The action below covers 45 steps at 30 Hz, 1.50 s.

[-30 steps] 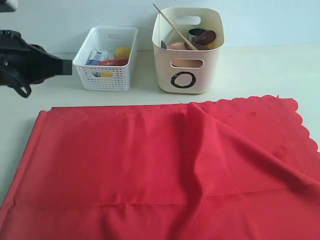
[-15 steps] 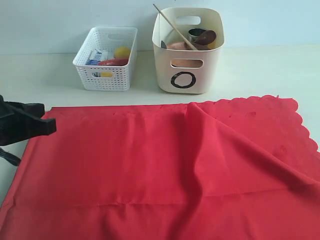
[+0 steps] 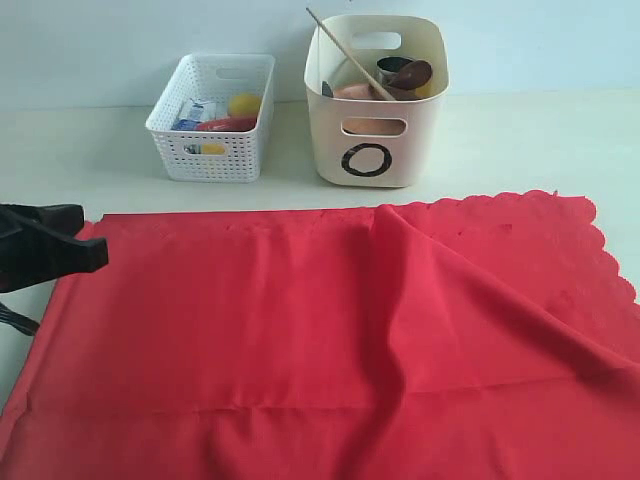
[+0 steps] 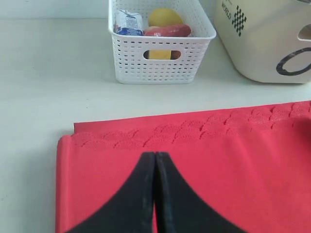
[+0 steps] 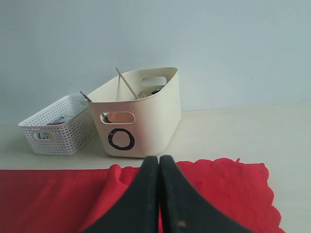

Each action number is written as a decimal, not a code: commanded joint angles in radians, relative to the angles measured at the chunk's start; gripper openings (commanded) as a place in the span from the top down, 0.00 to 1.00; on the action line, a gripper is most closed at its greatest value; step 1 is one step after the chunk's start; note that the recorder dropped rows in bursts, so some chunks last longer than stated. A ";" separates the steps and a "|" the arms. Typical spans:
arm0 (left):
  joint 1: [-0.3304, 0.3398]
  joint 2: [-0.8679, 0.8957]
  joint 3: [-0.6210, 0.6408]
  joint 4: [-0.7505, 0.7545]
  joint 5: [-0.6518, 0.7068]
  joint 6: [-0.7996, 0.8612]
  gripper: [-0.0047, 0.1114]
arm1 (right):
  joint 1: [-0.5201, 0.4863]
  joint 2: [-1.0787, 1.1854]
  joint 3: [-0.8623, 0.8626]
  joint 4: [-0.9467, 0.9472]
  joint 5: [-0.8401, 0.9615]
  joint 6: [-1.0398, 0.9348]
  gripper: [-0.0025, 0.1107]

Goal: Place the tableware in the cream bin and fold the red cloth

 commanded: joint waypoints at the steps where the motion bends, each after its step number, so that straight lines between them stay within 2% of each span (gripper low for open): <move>1: 0.001 -0.003 0.006 -0.011 0.029 -0.003 0.96 | 0.001 -0.004 0.005 -0.006 -0.009 -0.002 0.98; 7: 0.001 -0.003 0.006 -0.011 0.142 -0.003 0.96 | 0.001 -0.004 0.005 -0.006 -0.009 -0.002 0.98; 9: 0.001 0.010 0.006 -0.011 0.163 0.001 0.92 | 0.001 -0.004 0.005 -0.006 -0.009 -0.002 0.98; 10: 0.001 0.024 0.006 -0.011 0.164 0.003 0.88 | 0.001 -0.004 0.005 -0.006 -0.009 -0.002 0.98; 11: 0.001 0.064 0.006 -0.011 0.164 0.006 0.77 | 0.001 -0.004 0.005 -0.006 -0.009 -0.002 0.98; 13: 0.001 0.106 0.006 -0.016 0.162 0.006 0.66 | 0.001 -0.004 0.005 -0.006 -0.009 -0.002 0.98; 14: 0.001 0.129 0.006 -0.032 0.156 0.006 0.59 | 0.001 -0.004 0.005 -0.006 -0.009 -0.002 0.98; 15: 0.001 0.169 0.006 -0.065 0.144 0.006 0.47 | 0.001 -0.004 0.005 -0.006 -0.009 -0.002 0.98; 17: 0.001 0.218 0.006 -0.104 0.123 0.006 0.36 | 0.001 -0.004 0.005 -0.006 -0.009 -0.002 0.98; 20: 0.001 0.266 0.006 -0.134 0.113 0.009 0.35 | 0.001 -0.004 0.005 -0.006 -0.009 -0.002 0.98; 23: 0.001 0.311 0.006 -0.253 0.089 0.077 0.35 | 0.001 -0.004 0.005 -0.006 -0.009 -0.002 0.98; 26: 0.001 0.364 -0.010 -0.265 0.101 0.077 0.35 | 0.001 -0.004 0.005 -0.006 -0.009 -0.002 0.98; 29: 0.001 0.421 -0.038 -0.261 0.122 0.077 0.36 | 0.001 -0.004 0.005 -0.006 -0.009 -0.002 0.98; 31: 0.001 0.448 -0.057 -0.258 0.152 0.077 0.48 | 0.001 -0.004 0.005 -0.006 -0.009 -0.002 0.98; 32: 0.001 0.458 -0.064 -0.240 0.162 0.077 0.60 | 0.001 -0.004 0.005 -0.006 -0.009 -0.002 0.98; 34: 0.001 0.460 -0.065 -0.218 0.162 0.077 0.76 | 0.001 -0.004 0.005 -0.006 -0.009 -0.002 0.98; 37: 0.001 0.460 -0.067 -0.215 0.162 0.075 0.96 | 0.001 -0.004 0.005 0.000 -0.009 0.002 0.98; 42: 0.011 0.451 -0.076 -0.213 0.160 0.099 0.96 | 0.001 -0.004 0.005 0.095 -0.037 0.065 0.98; 45: 0.071 0.406 -0.076 -0.213 0.173 0.106 0.96 | 0.001 -0.004 0.005 0.186 -0.066 0.095 0.98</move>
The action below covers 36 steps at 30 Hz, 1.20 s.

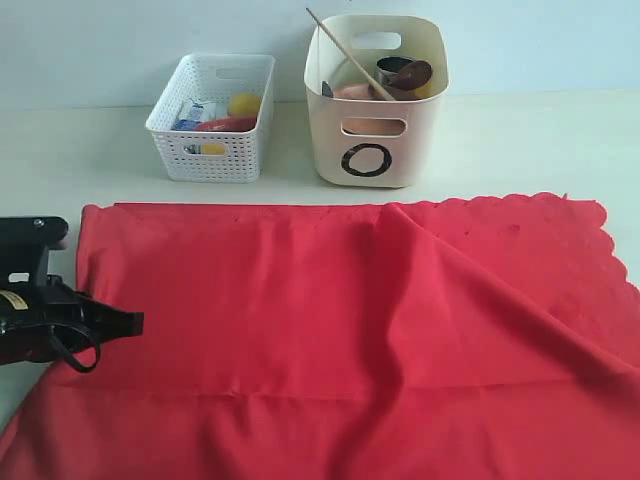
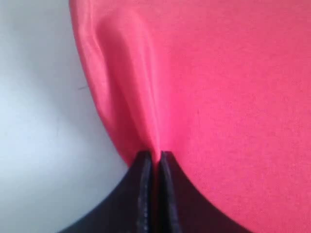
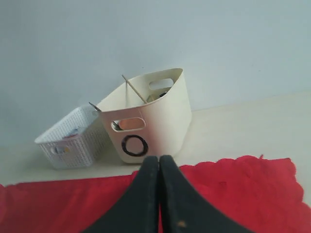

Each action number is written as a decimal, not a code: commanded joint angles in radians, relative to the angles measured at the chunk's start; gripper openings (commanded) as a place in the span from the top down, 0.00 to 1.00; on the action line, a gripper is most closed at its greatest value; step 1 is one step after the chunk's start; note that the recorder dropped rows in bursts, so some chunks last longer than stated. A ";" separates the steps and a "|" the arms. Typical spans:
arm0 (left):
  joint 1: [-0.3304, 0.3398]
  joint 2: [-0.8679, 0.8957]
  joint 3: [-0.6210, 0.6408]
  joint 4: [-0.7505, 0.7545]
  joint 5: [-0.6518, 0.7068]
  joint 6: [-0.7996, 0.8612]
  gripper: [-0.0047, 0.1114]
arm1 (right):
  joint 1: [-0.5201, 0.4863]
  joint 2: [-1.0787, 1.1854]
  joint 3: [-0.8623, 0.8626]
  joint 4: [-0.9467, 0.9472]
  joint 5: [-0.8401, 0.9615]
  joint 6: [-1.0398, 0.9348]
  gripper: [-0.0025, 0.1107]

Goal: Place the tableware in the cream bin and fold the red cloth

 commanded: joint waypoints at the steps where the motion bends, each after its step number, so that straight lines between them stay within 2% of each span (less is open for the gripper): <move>1: 0.095 -0.056 0.003 -0.008 0.085 0.014 0.96 | 0.001 -0.004 0.005 0.098 -0.033 0.038 0.98; 3: 0.155 -0.109 -0.006 -0.005 0.147 0.014 0.96 | 0.001 -0.004 0.005 0.107 -0.014 -0.001 0.98; 5: 0.209 -0.177 -0.038 0.021 0.267 0.015 0.96 | 0.001 -0.004 0.005 0.164 -0.014 -0.055 0.98; 7: 0.223 -0.251 -0.083 0.037 0.386 0.017 0.96 | 0.001 0.031 0.005 0.254 -0.014 -0.158 0.98; 9: 0.209 -0.317 -0.126 0.046 0.457 0.015 0.96 | 0.001 0.101 0.005 0.391 -0.014 -0.305 0.98; 13: 0.121 -0.438 -0.219 0.046 0.573 0.015 0.96 | 0.001 0.278 0.005 0.766 0.010 -0.678 0.98; 16: 0.017 -0.505 -0.284 0.046 0.645 0.015 0.96 | 0.001 0.462 -0.021 1.147 0.079 -1.149 0.98; 17: -0.021 -0.524 -0.300 0.046 0.663 0.015 0.96 | 0.001 0.532 -0.033 1.319 0.140 -1.324 0.98; 18: -0.052 -0.540 -0.311 0.046 0.674 0.015 0.96 | 0.001 0.604 -0.041 1.422 0.193 -1.488 0.98; 20: -0.132 -0.559 -0.334 0.041 0.691 0.010 0.96 | 0.001 0.758 -0.067 1.577 0.341 -1.696 0.98; 23: -0.240 -0.557 -0.354 0.022 0.676 0.006 0.96 | 0.001 0.982 -0.121 1.614 0.454 -1.752 0.98; 28: -0.394 -0.486 -0.387 0.022 0.598 0.000 0.96 | 0.001 1.331 -0.219 1.609 0.543 -1.822 0.98; 31: -0.448 -0.412 -0.423 0.022 0.589 -0.013 0.96 | 0.001 1.482 -0.280 1.605 0.550 -1.844 0.98; 36: -0.487 -0.296 -0.473 0.048 0.586 -0.016 0.96 | 0.077 1.663 -0.383 1.570 0.366 -1.790 0.98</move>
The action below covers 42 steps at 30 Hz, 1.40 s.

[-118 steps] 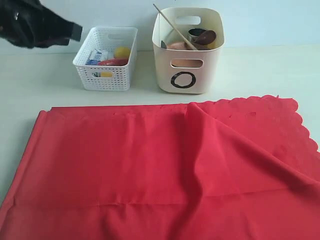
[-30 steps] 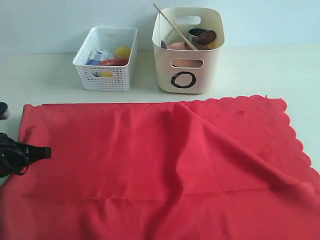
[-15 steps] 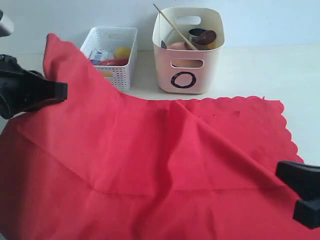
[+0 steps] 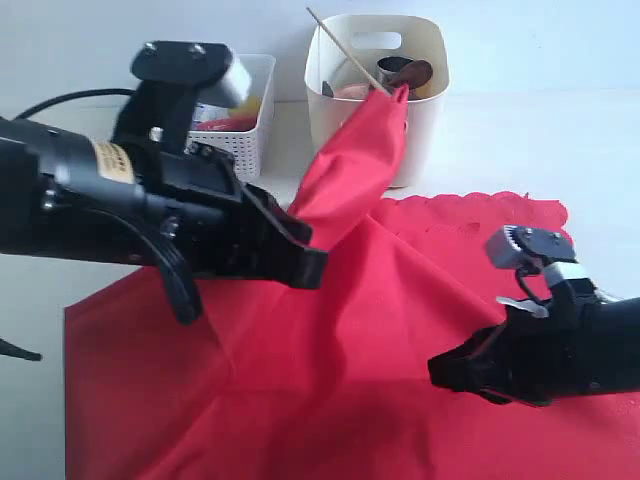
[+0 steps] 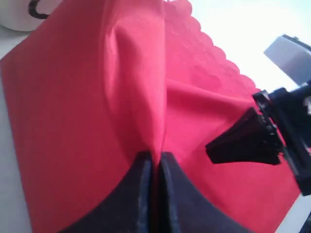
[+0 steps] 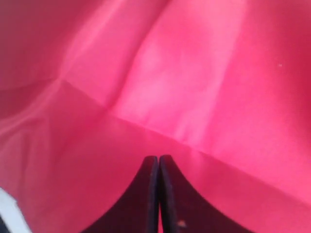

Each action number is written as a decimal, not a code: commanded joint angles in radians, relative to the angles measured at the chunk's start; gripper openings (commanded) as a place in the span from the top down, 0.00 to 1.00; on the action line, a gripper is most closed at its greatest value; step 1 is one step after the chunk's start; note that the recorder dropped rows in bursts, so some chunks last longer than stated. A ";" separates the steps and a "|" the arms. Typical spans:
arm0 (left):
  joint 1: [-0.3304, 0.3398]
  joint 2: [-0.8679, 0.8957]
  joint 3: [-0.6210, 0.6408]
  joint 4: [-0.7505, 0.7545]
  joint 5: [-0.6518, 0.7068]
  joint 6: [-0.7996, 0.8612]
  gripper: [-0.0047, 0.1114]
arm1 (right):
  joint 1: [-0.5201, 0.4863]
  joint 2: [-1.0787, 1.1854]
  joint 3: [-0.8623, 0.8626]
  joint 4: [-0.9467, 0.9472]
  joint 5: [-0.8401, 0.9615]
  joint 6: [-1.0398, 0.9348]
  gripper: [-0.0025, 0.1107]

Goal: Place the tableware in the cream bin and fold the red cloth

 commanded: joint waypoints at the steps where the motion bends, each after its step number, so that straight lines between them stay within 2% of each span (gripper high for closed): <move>1: -0.025 0.083 -0.039 0.014 -0.028 -0.013 0.96 | 0.087 0.142 -0.090 -0.043 -0.161 0.057 0.98; 6: -0.025 0.106 -0.039 0.014 -0.026 -0.036 0.96 | 0.186 0.198 -0.167 -0.157 -0.340 0.198 0.98; 11: -0.025 0.121 -0.039 0.027 -0.015 -0.038 0.96 | 0.192 0.130 -0.180 -0.336 -0.360 0.332 0.98; 16: -0.025 0.125 -0.052 0.037 -0.033 -0.072 0.96 | 0.177 -0.108 -0.178 -0.702 -0.477 0.710 0.98; 21: -0.025 0.130 -0.124 0.034 -0.044 -0.095 0.96 | 0.090 -0.358 -0.176 -1.024 -0.521 1.053 0.98; 27: -0.036 0.190 -0.250 0.010 -0.059 -0.124 0.96 | 0.030 -0.495 -0.176 -1.062 -0.576 1.127 0.98; 29: -0.055 0.252 -0.317 -0.004 -0.064 -0.143 0.96 | 0.028 -0.523 -0.176 -1.062 -0.632 1.129 0.98; 32: -0.107 0.383 -0.431 -0.017 -0.150 -0.180 0.96 | 0.028 -0.563 -0.176 -1.062 -0.724 1.137 0.98; 34: -0.114 0.453 -0.481 -0.042 -0.172 -0.221 0.94 | 0.028 -0.597 -0.176 -1.058 -0.784 1.137 0.98; 35: -0.114 0.472 -0.495 -0.042 -0.173 -0.224 0.91 | 0.028 -0.613 -0.176 -1.037 -0.808 1.137 0.98; 36: -0.114 0.511 -0.530 -0.036 -0.174 -0.223 0.79 | 0.028 -0.646 -0.176 -1.010 -0.832 1.132 0.98; 37: -0.114 0.529 -0.551 -0.030 -0.160 -0.223 0.66 | 0.028 -0.679 -0.176 -1.011 -0.829 1.127 0.98; 39: -0.115 0.540 -0.563 -0.036 -0.153 -0.223 0.28 | 0.028 -0.709 -0.176 -1.013 -0.805 1.122 0.98; 40: -0.115 0.535 -0.563 -0.017 -0.142 -0.213 0.15 | 0.028 -0.712 -0.176 -1.013 -0.796 1.119 0.98; 41: -0.103 0.520 -0.563 0.032 -0.096 -0.192 0.05 | 0.028 -0.712 -0.176 -1.013 -0.779 1.118 0.98; 42: -0.089 0.504 -0.563 0.049 -0.051 -0.192 0.07 | 0.028 -0.709 -0.176 -1.013 -0.766 1.117 0.98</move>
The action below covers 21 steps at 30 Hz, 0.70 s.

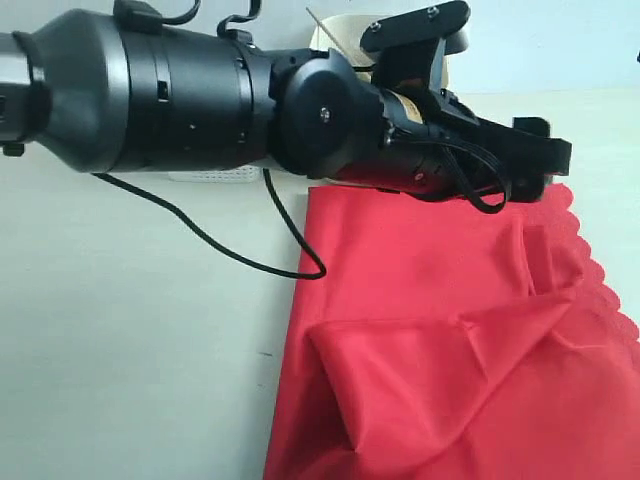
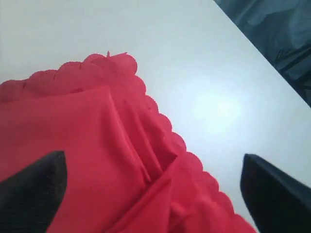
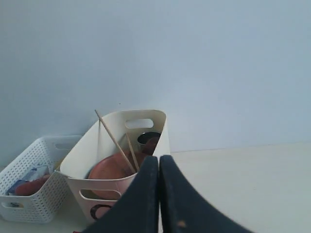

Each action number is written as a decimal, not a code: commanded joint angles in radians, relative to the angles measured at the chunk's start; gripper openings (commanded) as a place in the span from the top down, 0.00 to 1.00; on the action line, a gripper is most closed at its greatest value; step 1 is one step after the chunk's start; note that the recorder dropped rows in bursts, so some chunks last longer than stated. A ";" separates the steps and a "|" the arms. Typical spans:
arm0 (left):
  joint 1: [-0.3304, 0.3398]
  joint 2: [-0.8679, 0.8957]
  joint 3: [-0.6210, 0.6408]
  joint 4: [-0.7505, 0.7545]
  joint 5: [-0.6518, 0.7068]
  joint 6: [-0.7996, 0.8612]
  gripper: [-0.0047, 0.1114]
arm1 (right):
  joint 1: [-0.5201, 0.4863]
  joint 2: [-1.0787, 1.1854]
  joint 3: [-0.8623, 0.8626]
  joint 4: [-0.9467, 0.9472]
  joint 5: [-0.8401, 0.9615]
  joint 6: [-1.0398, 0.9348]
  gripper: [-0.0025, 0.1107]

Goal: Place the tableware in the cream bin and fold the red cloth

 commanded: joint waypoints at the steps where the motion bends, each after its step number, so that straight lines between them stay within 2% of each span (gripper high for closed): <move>1: 0.040 -0.067 -0.006 0.092 0.152 0.021 0.12 | -0.003 0.004 0.000 0.001 0.052 -0.013 0.98; 3: 0.065 -0.115 0.006 0.144 0.223 0.029 0.26 | -0.003 0.016 0.000 0.001 0.065 -0.013 0.98; 4: 0.077 -0.137 0.014 0.162 0.246 0.033 0.37 | -0.003 0.021 0.000 0.001 0.070 -0.013 0.98; 7: 0.126 -0.231 0.072 0.192 0.294 0.040 0.78 | -0.003 0.047 0.000 0.001 0.100 -0.013 0.98; 8: 0.144 -0.265 0.103 0.195 0.294 0.040 0.94 | 0.000 0.056 0.000 0.001 0.114 -0.013 0.98; 12: 0.187 -0.397 0.268 0.291 0.304 0.047 0.94 | 0.000 0.126 -0.009 0.001 0.233 -0.010 0.98; 15: 0.187 -0.461 0.414 0.331 0.284 0.047 0.94 | 0.018 0.227 -0.059 0.006 0.387 -0.014 0.98; 19: 0.181 -0.487 0.616 0.313 0.188 0.039 0.94 | 0.111 0.407 -0.126 0.001 0.516 -0.054 0.98; 21: 0.173 -0.467 0.706 0.282 0.096 0.040 0.94 | 0.163 0.497 -0.150 -0.022 0.532 -0.054 0.98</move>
